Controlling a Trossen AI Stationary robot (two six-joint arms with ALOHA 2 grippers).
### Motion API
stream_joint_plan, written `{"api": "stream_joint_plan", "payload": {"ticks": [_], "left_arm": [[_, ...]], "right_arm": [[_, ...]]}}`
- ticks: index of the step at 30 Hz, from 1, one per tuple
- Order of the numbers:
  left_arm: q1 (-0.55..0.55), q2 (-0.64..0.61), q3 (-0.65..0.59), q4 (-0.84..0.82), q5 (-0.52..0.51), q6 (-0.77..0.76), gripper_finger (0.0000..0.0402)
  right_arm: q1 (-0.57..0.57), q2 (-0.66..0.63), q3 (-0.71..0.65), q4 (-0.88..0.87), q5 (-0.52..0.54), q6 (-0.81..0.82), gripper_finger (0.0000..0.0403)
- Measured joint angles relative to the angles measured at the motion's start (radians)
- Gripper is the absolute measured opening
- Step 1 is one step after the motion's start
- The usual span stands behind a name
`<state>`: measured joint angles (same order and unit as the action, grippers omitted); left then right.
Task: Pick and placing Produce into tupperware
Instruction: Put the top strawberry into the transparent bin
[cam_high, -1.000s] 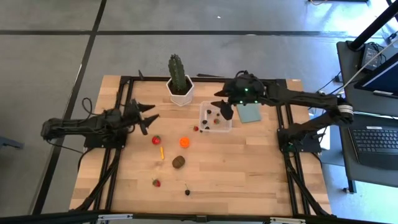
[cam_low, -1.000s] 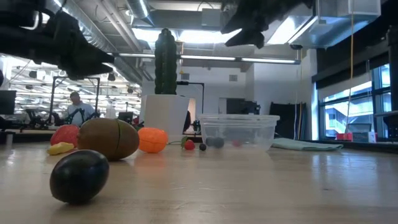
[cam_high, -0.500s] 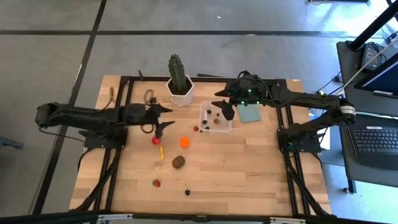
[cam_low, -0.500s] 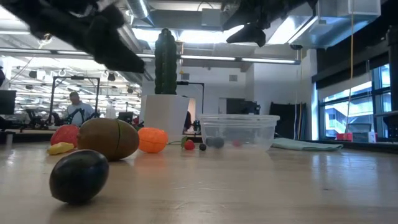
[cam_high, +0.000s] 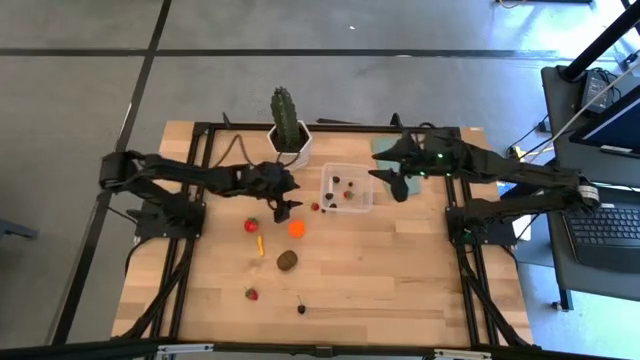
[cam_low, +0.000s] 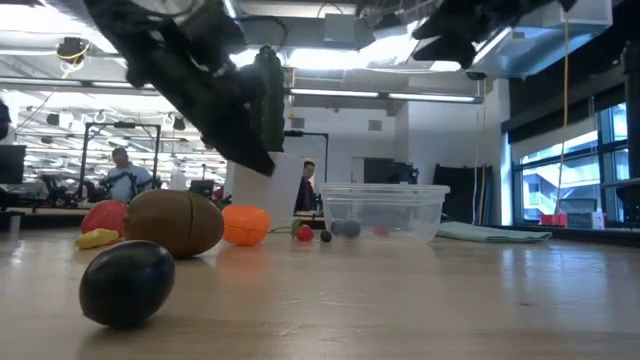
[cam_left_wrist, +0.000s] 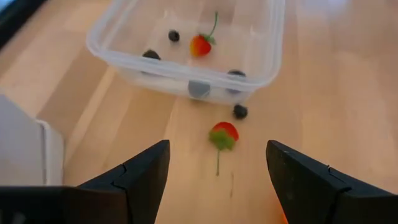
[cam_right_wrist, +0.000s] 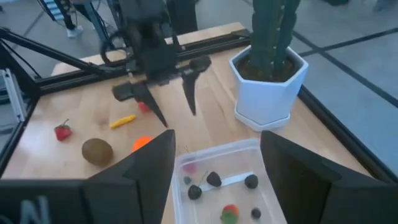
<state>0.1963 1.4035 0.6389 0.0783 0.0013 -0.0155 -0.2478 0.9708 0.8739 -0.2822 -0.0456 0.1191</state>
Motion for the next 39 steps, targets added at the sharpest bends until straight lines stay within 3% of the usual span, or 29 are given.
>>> {"api": "stream_joint_plan", "payload": {"ticks": [12, 23, 29, 39], "left_arm": [[0.000, 0.310, 0.148, 0.015, 0.043, 0.048, 0.0259], [0.000, 0.374, 0.153, -0.006, 0.044, 0.045, 0.0256], [0.000, 0.374, 0.153, -0.011, 0.042, 0.045, 0.0220], [0.001, 0.375, 0.153, -0.015, 0.035, 0.046, 0.0125]], "right_arm": [[-0.001, -0.190, -0.110, -0.023, 0.000, 0.007, 0.0239], [-0.001, -0.241, -0.110, -0.052, 0.000, -0.022, 0.0239], [-0.001, -0.241, -0.110, -0.051, 0.000, -0.023, 0.0239], [-0.001, -0.241, -0.110, -0.035, 0.002, -0.024, 0.0239]]}}
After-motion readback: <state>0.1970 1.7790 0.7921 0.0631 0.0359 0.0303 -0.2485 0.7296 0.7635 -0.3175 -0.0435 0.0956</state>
